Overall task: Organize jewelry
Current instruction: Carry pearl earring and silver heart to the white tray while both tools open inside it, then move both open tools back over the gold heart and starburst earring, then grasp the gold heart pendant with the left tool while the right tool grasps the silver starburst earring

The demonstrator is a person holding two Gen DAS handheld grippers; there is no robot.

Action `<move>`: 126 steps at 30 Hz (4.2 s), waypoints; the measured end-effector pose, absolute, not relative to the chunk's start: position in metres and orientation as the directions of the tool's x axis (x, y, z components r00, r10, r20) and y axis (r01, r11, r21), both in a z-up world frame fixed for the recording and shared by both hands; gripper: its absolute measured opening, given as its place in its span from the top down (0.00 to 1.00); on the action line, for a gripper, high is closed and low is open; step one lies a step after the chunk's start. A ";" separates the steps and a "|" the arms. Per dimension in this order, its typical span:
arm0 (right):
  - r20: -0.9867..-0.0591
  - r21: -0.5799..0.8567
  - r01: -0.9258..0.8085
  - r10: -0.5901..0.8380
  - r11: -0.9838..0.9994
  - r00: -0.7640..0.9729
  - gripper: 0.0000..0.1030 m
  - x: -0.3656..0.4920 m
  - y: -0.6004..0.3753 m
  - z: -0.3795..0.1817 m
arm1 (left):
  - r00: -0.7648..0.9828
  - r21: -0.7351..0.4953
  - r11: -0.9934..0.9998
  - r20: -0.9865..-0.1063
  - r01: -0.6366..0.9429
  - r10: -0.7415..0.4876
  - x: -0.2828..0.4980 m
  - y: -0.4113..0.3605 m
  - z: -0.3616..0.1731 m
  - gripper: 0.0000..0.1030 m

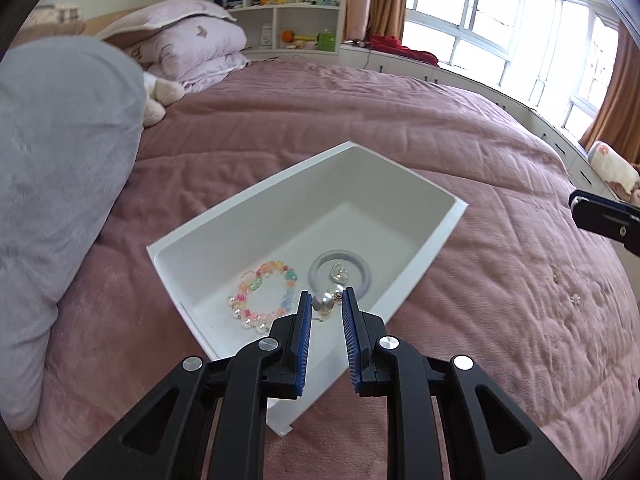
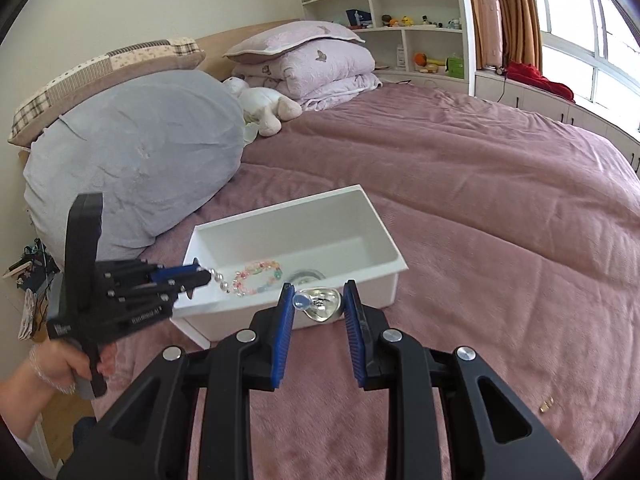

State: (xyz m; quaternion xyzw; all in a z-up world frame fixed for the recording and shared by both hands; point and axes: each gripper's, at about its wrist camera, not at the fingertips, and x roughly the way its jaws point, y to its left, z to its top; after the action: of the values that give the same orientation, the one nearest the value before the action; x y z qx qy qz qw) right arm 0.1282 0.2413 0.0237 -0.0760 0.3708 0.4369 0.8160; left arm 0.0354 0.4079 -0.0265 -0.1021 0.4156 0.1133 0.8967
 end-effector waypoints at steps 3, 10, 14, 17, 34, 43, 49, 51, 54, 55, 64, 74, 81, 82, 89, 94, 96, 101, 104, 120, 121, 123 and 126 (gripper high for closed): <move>-0.687 0.185 -0.781 0.647 0.596 0.332 0.75 0.132 0.269 0.017 | 0.618 -0.100 0.947 -0.777 -0.307 0.119 0.033 0.416 -0.039 0.80; -0.723 0.160 -0.799 0.620 0.580 0.305 0.75 0.142 0.324 -0.010 | 0.621 -0.090 0.937 -0.769 -0.336 0.149 0.027 0.427 -0.043 0.79; -0.730 0.193 -0.780 0.618 0.595 0.291 0.75 0.151 0.343 -0.022 | 0.625 -0.094 0.931 -0.765 -0.351 0.159 0.025 0.432 -0.043 0.68; -0.748 0.170 -0.780 0.595 0.602 0.296 0.75 0.156 0.358 -0.033 | 0.621 -0.065 0.932 -0.762 -0.356 0.184 0.023 0.432 -0.043 0.64; -0.780 0.123 -0.764 0.537 0.634 0.320 0.67 0.161 0.390 -0.074 | 0.644 -0.082 0.929 -0.742 -0.362 0.185 0.012 0.424 -0.048 0.45; -0.730 0.115 -0.752 0.568 0.649 0.379 0.46 0.153 0.358 -0.049 | 0.667 -0.093 0.934 -0.725 -0.345 0.174 0.000 0.411 -0.042 0.41; -0.653 0.075 -0.722 0.581 0.687 0.485 0.31 0.139 0.299 -0.012 | 0.690 -0.087 0.945 -0.705 -0.315 0.165 -0.007 0.391 -0.028 0.40; -0.621 0.067 -0.702 0.581 0.709 0.527 0.27 0.135 0.270 0.001 | 0.696 -0.078 0.950 -0.699 -0.303 0.165 -0.003 0.382 -0.023 0.38; -0.589 0.046 -0.671 0.562 0.740 0.580 0.20 0.130 0.232 0.016 | 0.711 -0.078 0.957 -0.687 -0.280 0.152 0.006 0.363 -0.014 0.32; -0.579 0.042 -0.657 0.554 0.753 0.598 0.17 0.128 0.216 0.020 | 0.714 -0.078 0.959 -0.684 -0.272 0.147 0.010 0.357 -0.012 0.32; -0.574 0.040 -0.552 0.471 0.833 0.670 0.15 0.124 0.080 0.015 | 0.730 -0.076 0.990 -0.682 -0.118 0.034 0.061 0.258 -0.007 0.26; -0.653 0.013 -0.430 0.334 0.903 0.680 0.20 0.140 -0.060 -0.027 | 0.690 -0.079 0.994 -0.717 0.069 -0.105 0.112 0.138 -0.030 0.26; -0.683 0.024 -0.398 0.305 0.917 0.663 0.20 0.148 -0.106 -0.058 | 0.635 -0.073 0.986 -0.757 0.149 -0.152 0.153 0.077 -0.063 0.27; -0.686 0.030 -0.402 0.311 0.915 0.658 0.20 0.149 -0.110 -0.062 | 0.625 -0.065 0.986 -0.766 0.156 -0.149 0.161 0.070 -0.070 0.28; -0.709 0.004 -0.460 0.326 0.888 0.625 0.28 0.155 -0.100 -0.091 | 0.572 -0.052 0.982 -0.807 0.180 -0.148 0.201 0.047 -0.108 0.37; -0.729 0.001 -0.491 0.336 0.871 0.596 0.33 0.161 -0.092 -0.112 | 0.560 -0.049 0.976 -0.812 0.212 -0.162 0.220 0.038 -0.121 0.38; -0.737 0.001 -0.495 0.335 0.869 0.587 0.35 0.164 -0.089 -0.117 | 0.545 -0.035 0.974 -0.824 0.225 -0.156 0.227 0.034 -0.126 0.45; -0.754 0.011 -0.515 0.345 0.857 0.559 0.38 0.175 -0.078 -0.135 | 0.515 -0.015 0.976 -0.847 0.219 -0.129 0.241 0.034 -0.137 0.77; -0.771 0.009 -0.531 0.344 0.847 0.535 0.40 0.184 -0.068 -0.148 | 0.505 -0.036 0.977 -0.852 0.211 -0.141 0.247 0.039 -0.137 0.85; -0.807 0.015 -0.577 0.351 0.816 0.475 0.81 0.202 -0.020 -0.171 | 0.513 -0.016 0.973 -0.847 0.232 -0.137 0.237 0.051 -0.132 0.89; -0.807 0.009 -0.574 0.345 0.819 0.479 0.81 0.201 -0.019 -0.171 | 0.513 -0.018 0.973 -0.847 0.230 -0.137 0.236 0.053 -0.131 0.89; -0.808 0.005 -0.570 0.340 0.821 0.482 0.81 0.199 -0.018 -0.169 | 0.517 -0.018 0.974 -0.845 0.226 -0.136 0.234 0.056 -0.128 0.89; -0.809 0.014 -0.564 0.341 0.826 0.479 0.81 0.198 -0.018 -0.167 | 0.525 -0.021 0.974 -0.840 0.227 -0.140 0.230 0.059 -0.122 0.89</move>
State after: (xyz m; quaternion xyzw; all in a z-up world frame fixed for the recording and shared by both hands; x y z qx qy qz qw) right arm 0.1981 -0.0182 -0.1666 -0.1282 0.4355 0.2661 0.8504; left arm 0.2301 0.0593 -0.1217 0.0455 0.4759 -0.1051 0.8720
